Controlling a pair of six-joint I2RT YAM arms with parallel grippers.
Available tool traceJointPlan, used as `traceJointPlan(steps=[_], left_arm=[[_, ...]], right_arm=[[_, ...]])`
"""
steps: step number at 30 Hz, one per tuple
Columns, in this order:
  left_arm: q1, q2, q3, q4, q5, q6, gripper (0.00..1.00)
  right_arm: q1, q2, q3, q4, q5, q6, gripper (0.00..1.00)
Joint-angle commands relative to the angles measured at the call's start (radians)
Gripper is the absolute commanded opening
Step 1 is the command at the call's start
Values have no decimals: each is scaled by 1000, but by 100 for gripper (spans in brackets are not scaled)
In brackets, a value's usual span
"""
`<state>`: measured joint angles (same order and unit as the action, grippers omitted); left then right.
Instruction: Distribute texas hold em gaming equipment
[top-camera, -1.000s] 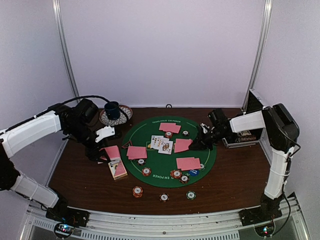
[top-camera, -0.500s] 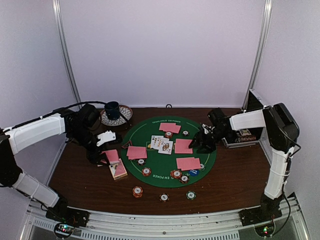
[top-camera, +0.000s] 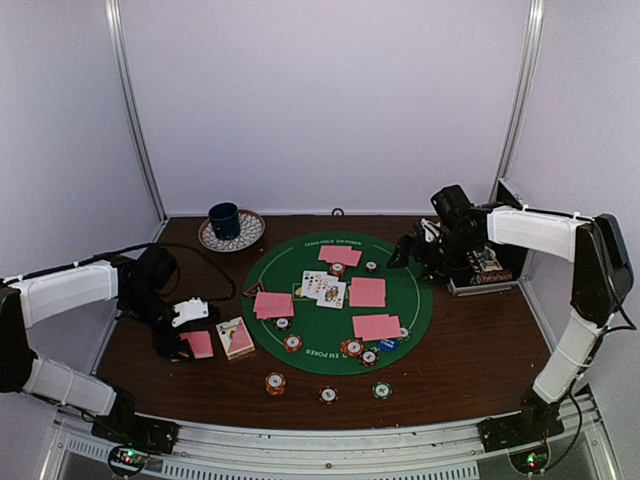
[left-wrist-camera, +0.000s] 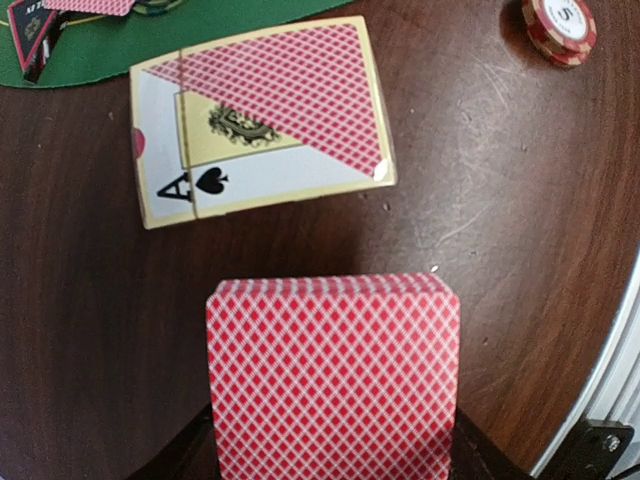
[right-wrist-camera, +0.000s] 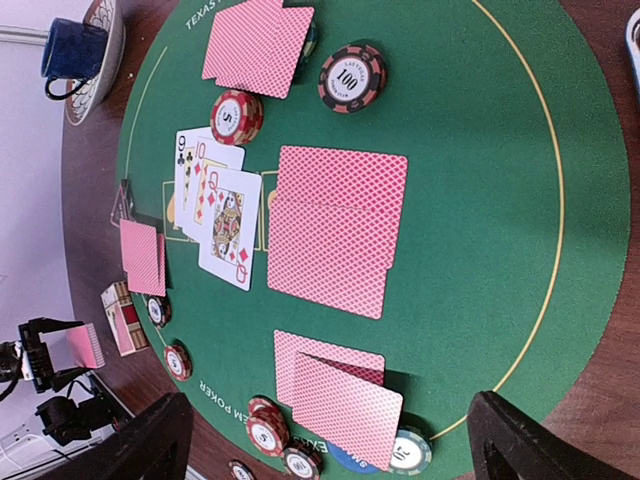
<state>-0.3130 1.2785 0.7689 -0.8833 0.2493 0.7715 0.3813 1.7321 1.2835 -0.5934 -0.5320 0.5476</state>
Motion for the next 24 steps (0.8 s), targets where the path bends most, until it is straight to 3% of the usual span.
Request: traceJointPlan(steps=[1,3,7,13,14,17,24], left_arm=[[6,-4,-40,93,-3,56,0],[6,22,-45,106,-6,52,2],[6,85,-38,125,-21,45,29],[4,138,-41,155,-9,13,55],[0,143,-45,159,-10,8,61],[-8,144,-47,159,1,-9,94],[-11,90,-7,78,57,-30,98]], right_arm=[[-2,-89,-39,-30,57,14,99],[-2,-118,-60,-29,68,21,100],[-3,-169,-92,-27,84,31,100],[-2,-219,-115,-25,94,47,99],[-2,-228,-118,-27,96,47,100],[-3,-253,-126,-38,113,40,99],[-5,-299,-135,-74,195,7,99]])
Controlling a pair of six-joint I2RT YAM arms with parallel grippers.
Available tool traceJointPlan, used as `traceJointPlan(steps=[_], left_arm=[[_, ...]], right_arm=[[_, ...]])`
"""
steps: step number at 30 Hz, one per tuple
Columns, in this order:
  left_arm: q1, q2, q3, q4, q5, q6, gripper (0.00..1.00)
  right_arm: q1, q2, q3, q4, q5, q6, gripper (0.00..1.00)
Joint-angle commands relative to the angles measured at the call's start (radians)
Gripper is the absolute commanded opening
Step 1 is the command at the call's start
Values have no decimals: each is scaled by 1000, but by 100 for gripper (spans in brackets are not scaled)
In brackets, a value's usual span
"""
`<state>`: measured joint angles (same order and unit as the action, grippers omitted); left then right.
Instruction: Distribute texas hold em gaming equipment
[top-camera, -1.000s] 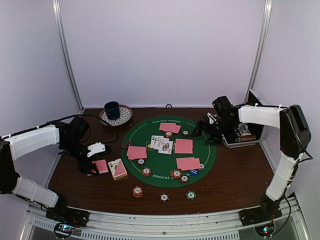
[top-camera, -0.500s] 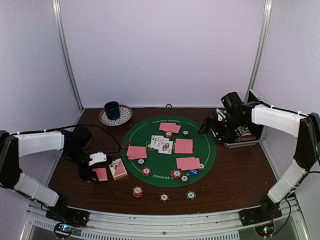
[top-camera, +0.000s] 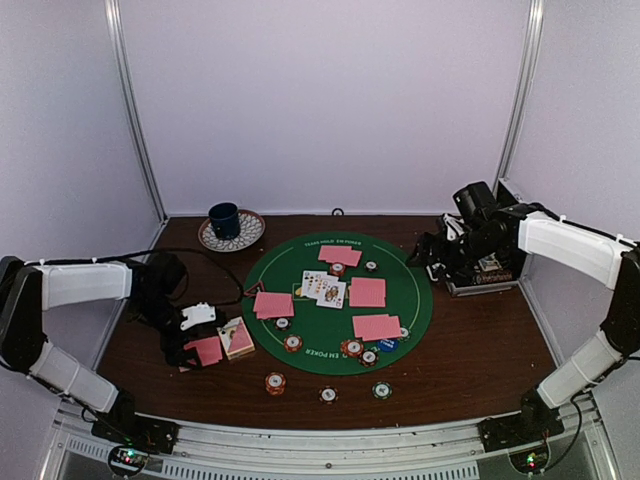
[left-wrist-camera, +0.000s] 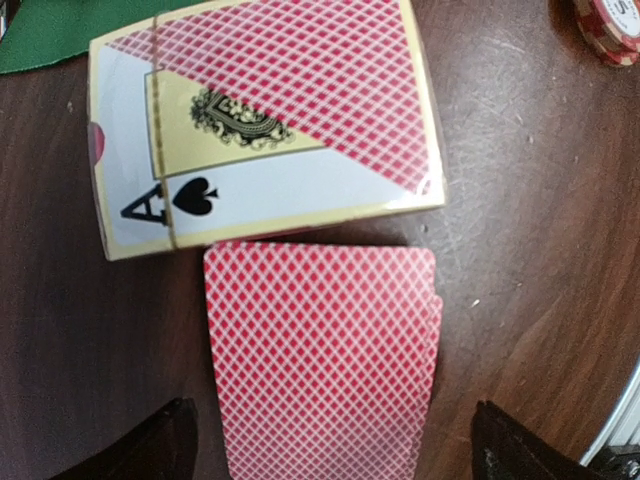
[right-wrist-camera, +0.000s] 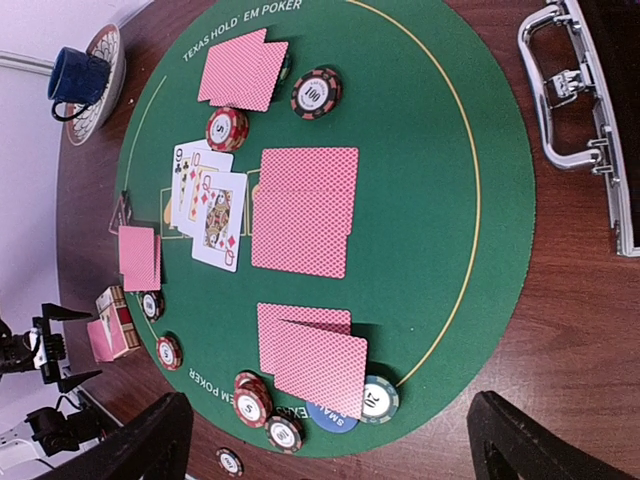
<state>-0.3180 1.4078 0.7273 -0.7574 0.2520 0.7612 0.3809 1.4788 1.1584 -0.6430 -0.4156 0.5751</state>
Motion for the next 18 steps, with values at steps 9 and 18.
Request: traceJointPlan(steps=[9,18], left_arm=[[32,-90,271,-215,87,-102,97],[263,-112,226,270,143,-415,98]], right_arm=[[-74,-126,2,-99,358,-68,100],[-179,-273,-269,312,914,-344,100]])
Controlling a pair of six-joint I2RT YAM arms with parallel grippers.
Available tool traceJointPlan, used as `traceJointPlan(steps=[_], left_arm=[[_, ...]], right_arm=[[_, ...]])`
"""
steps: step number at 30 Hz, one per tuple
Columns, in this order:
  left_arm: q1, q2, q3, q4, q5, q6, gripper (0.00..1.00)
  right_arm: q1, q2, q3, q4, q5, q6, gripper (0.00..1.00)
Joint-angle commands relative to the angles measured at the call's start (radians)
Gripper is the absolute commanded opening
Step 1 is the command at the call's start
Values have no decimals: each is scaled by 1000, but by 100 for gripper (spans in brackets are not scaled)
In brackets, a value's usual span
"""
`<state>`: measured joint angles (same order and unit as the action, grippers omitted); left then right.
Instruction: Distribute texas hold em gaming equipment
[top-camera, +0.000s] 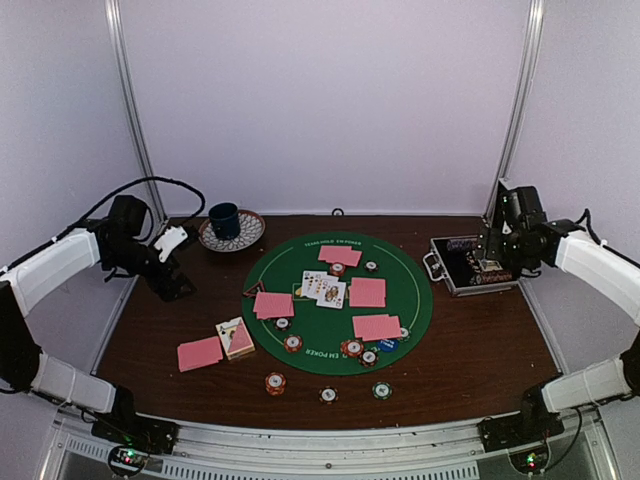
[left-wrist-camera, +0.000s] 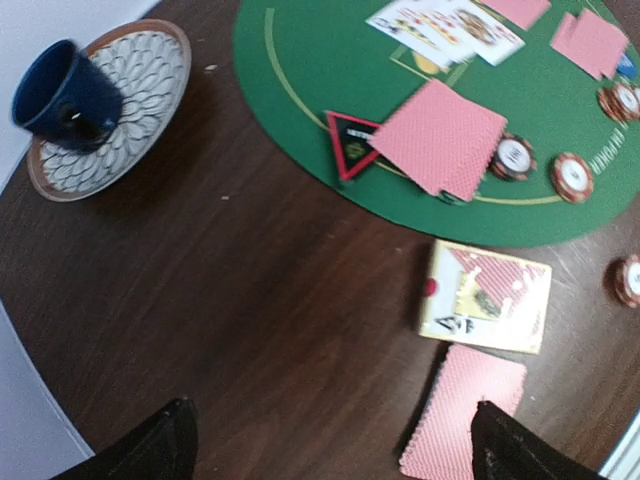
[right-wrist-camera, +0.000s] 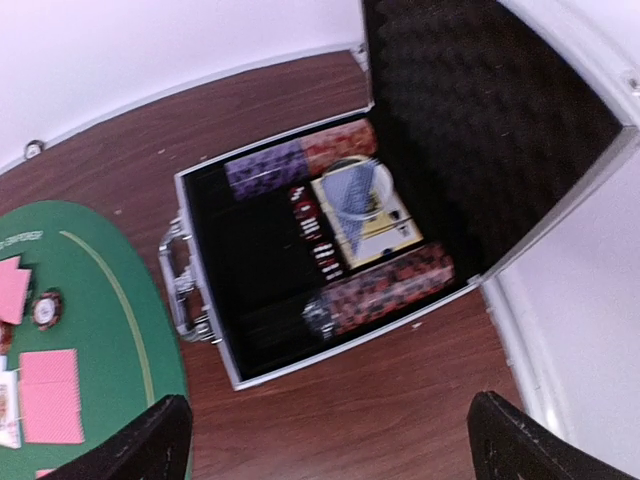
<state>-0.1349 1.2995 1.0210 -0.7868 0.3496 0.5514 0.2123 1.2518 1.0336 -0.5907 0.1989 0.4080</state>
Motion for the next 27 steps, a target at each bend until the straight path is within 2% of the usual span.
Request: traceJointPlan(steps=[1,4,8,13,17,20,24,25,26,27], left_arm=[[102,2,-95,340,52,-232,98],[125,23,-199,567,30,-333,98],[126,59,-340,832,0,-393,98],[126,125,-446,1055,-42,-417,98],[126,182,-481,1164,-97,-426,98],[142,202,-476,1206,-120,-443,98],[153,223,-475,1263,-121,-501,98],[153,236,-492,1307,-127,-513,98],[154,256,-517,1399,-122,-522,98],[154,245,-514,1363,-127,-516,98]], right_arm=[[-14,-47,-185,321,329,-203,100],[-36,-15,-283,509,380,-253,100],[-58,56,-414,785,403,-313,100],[-81,127,-617,1327,367,-393,100],[-93,226,-639,1459,318,-387,100],[-94,251,-602,1412,230,-410,100],[-108,255,-622,1451,161,-430,99],[-112,264,-641,1482,133,-431,100],[-112,311,-675,1600,122,-451,100],[-113,338,-702,1712,122,-466,99]])
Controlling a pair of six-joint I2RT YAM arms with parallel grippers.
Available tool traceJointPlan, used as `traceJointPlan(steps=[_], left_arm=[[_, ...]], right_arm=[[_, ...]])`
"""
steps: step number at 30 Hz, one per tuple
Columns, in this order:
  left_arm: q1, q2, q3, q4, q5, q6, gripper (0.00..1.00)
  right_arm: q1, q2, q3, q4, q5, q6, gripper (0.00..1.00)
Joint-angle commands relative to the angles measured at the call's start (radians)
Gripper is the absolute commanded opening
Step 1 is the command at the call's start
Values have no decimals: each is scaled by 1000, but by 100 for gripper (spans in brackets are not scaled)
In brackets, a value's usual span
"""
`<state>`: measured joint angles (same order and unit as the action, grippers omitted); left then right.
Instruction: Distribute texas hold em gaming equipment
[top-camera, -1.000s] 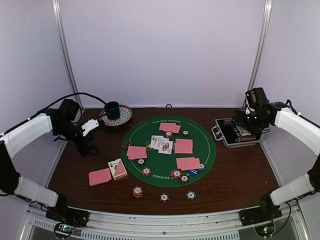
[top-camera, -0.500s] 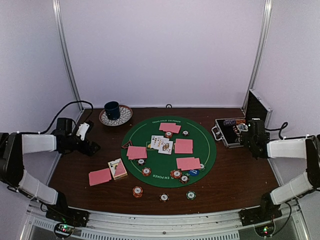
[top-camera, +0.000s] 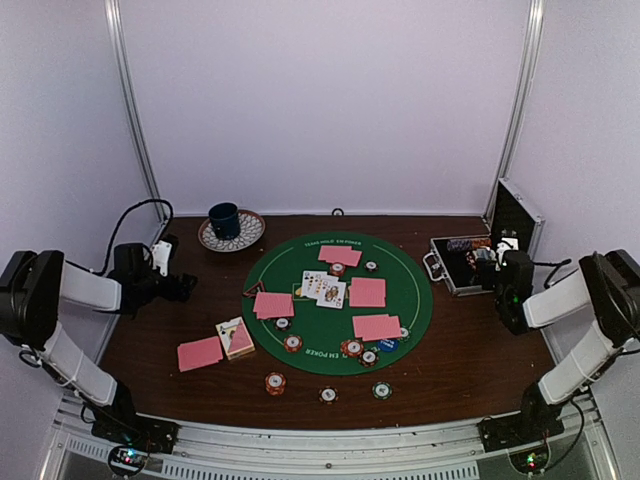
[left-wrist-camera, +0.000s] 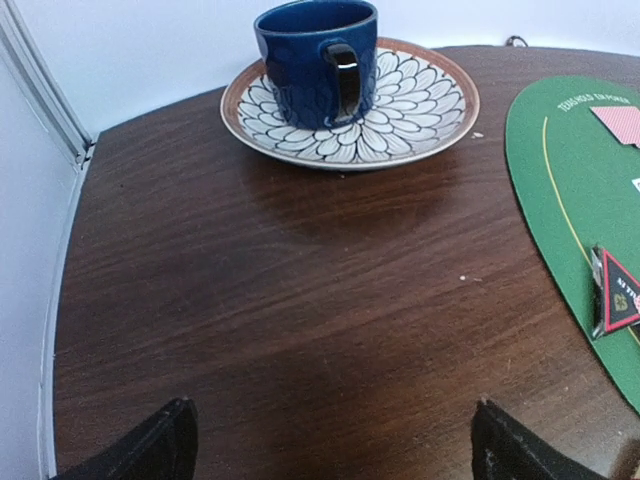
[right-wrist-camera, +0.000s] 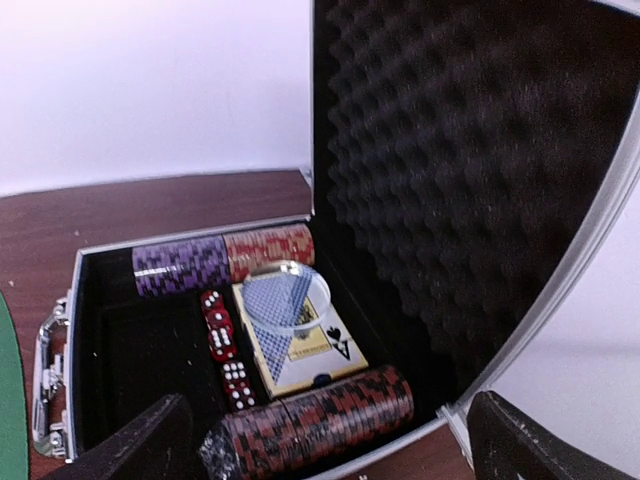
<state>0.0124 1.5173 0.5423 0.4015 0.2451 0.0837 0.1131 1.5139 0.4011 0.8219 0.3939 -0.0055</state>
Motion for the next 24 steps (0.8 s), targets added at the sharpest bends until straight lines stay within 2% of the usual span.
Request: traceJointPlan(steps=[1,2,4,5,6,8,11,19,24], left_arm=[[6,31,-52,211,-26,-56,97],[7,22,-67,237,-41,-63,98],[6,21,-122,338,-72,-73,98],[6,28,-161,409,-87,-78,97],[6,65,-210,554,-94,-80,98],[6,38,-201,471,-103,-80,98],[6,45,-180,452,-113,-80,98],[6,51,-187,476,-115,-81,98],[6,52,-187,479,-112,-81,98]], right_arm=[[-13,51,-67,242,-75,-34,100],[-14,28,-49,169,-82,-25,100],[-14,62,-28,191,-67,-37,100],[-18,50,-21,157,-71,-24,99],[-29,40,-15,120,-88,-9,99],[-39,55,-21,160,-97,-13,99],[-39,47,-25,158,-97,-13,100],[-35,49,-57,222,-108,-28,99],[-35,49,-29,167,-109,-27,100]])
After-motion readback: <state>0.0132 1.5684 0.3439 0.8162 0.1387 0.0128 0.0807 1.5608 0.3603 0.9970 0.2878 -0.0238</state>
